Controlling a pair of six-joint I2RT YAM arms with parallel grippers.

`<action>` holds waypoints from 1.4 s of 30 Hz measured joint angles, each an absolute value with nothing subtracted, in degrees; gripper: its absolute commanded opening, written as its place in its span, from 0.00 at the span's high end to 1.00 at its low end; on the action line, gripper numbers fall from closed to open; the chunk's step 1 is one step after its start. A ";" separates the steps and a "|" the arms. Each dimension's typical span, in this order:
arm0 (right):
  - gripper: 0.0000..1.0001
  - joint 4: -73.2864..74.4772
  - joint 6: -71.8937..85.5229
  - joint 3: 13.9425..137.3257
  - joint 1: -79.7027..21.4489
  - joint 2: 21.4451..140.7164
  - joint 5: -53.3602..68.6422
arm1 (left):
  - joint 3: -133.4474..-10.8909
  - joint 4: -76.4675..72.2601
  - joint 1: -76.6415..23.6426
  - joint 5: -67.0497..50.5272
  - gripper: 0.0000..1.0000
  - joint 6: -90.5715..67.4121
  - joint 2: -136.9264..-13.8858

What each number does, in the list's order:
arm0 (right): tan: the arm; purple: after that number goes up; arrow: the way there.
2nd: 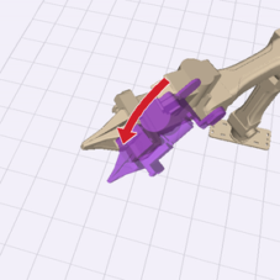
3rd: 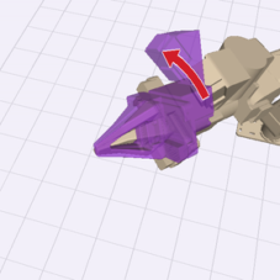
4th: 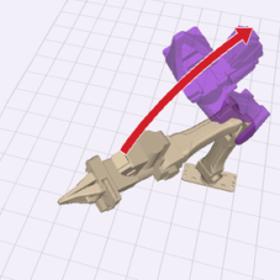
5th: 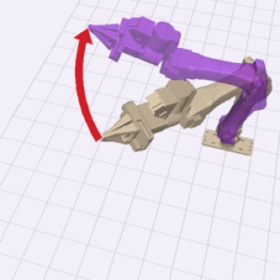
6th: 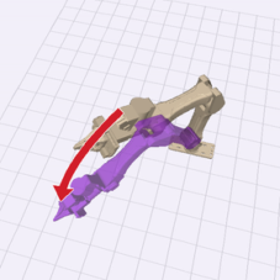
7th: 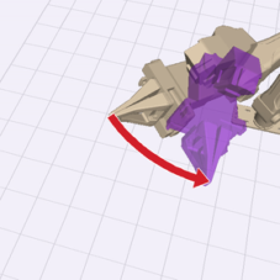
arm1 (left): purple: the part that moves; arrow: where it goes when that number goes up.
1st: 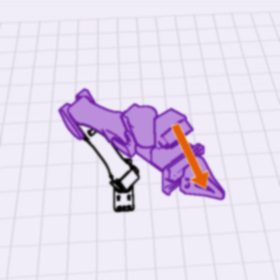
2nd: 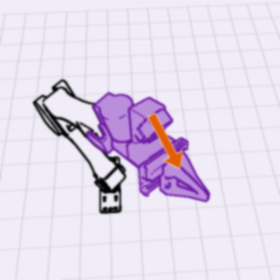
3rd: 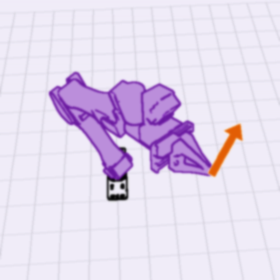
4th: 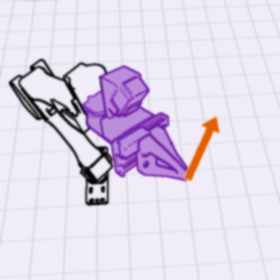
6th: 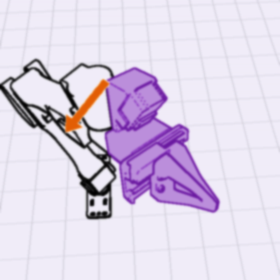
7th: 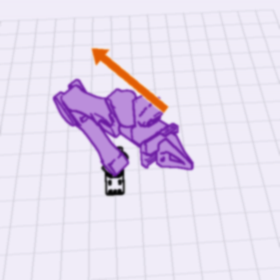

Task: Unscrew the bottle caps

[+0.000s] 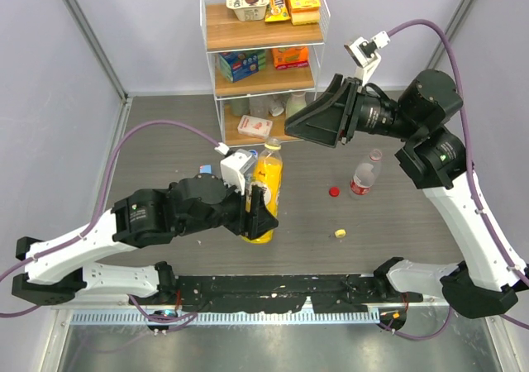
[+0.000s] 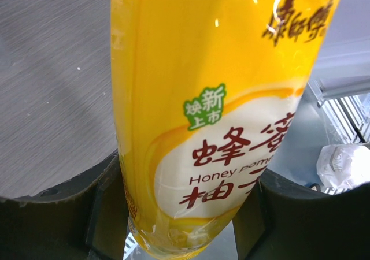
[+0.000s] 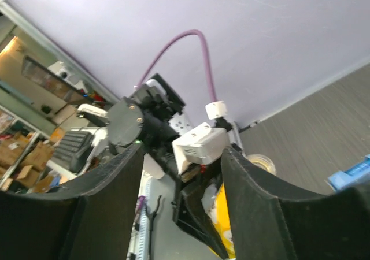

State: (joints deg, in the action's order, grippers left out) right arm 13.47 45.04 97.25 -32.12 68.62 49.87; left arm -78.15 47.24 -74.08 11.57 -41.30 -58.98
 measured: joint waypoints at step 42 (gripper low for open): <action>0.99 26.02 34.48 86.56 -32.51 68.51 43.00 | -80.68 48.14 -73.87 14.33 0.00 -39.70 -64.79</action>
State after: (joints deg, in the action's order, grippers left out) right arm 26.02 34.48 86.56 -32.51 68.51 43.00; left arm -80.68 48.14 -73.87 14.33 -39.70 -64.79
